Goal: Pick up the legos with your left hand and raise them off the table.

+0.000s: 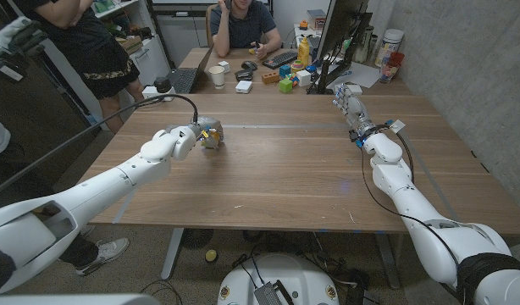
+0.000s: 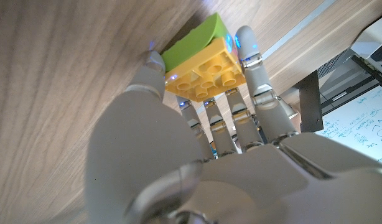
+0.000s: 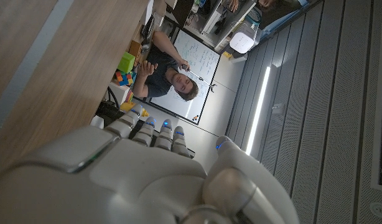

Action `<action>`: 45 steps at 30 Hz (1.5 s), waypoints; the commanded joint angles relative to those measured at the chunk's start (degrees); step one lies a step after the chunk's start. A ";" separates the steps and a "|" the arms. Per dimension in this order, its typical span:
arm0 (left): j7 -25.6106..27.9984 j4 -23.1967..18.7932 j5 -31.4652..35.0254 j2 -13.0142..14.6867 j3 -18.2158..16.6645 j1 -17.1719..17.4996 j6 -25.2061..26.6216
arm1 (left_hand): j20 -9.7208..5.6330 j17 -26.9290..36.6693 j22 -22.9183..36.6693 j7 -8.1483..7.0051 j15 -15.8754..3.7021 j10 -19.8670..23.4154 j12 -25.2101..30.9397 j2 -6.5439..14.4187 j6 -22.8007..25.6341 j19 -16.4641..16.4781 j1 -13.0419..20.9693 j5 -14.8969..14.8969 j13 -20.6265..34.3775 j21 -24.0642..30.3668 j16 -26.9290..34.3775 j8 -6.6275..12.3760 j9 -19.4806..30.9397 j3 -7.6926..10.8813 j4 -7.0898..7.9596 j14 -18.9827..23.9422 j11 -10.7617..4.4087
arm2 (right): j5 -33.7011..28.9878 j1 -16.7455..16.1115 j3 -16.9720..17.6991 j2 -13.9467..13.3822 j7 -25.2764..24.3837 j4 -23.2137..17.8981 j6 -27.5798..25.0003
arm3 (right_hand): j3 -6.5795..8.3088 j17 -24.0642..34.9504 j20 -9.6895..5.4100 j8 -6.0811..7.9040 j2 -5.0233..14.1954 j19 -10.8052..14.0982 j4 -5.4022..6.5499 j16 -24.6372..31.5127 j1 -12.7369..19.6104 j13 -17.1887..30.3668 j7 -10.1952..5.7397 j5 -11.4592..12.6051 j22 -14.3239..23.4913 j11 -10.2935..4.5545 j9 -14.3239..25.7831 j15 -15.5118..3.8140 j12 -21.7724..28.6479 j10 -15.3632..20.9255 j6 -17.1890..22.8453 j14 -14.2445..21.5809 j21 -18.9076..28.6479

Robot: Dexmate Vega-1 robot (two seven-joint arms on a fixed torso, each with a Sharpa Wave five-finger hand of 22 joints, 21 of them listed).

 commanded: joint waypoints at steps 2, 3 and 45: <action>0.94 -4.26 -0.69 1.27 -2.59 0.65 0.13 | -3.01 0.13 0.19 1.39 -16.16 3.97 -0.21 13.09 2.34 1.90 12.30 0.24 0.08 0.74 -0.07 -0.08 0.17 2.23 -0.13 11.26 -3.60 | -0.23 -0.17 -0.26 -0.27 -0.11 -0.16 -0.66 | -0.12 0.13 -0.33 0.31 0.84 0.13 -0.16 0.00 0.70 0.20 -0.18 0.23 0.16 -0.22 0.09 0.09 0.03 0.55 0.25 0.40 0.16; 0.94 -4.55 -0.60 1.37 -2.75 0.69 0.25 | -2.99 0.15 0.21 1.38 -16.20 4.15 -0.21 13.12 2.61 1.92 12.36 0.24 0.08 0.87 -0.09 -0.06 0.17 2.21 -0.15 11.36 -3.61 | -0.27 -0.10 -0.28 -0.26 -0.12 -0.02 -0.56 | -0.12 0.13 -0.33 0.31 0.84 0.15 -0.16 0.00 0.71 0.20 -0.19 0.23 0.16 -0.19 0.09 0.09 0.03 0.57 0.25 0.42 0.16; 4.58 -16.06 2.37 4.34 -10.21 4.42 2.93 | -2.93 0.02 0.46 1.54 -15.94 6.07 -1.40 14.24 4.40 1.57 11.54 0.11 0.09 3.96 -1.18 -1.63 0.29 1.72 0.61 13.11 -3.63 | -0.23 -0.70 -0.40 -0.60 -0.05 -0.48 0.57 | 0.01 0.11 -0.75 0.34 1.00 0.35 -0.21 -0.04 0.96 0.22 -0.25 0.38 0.16 -0.17 0.10 0.00 -0.05 0.98 0.54 1.08 0.21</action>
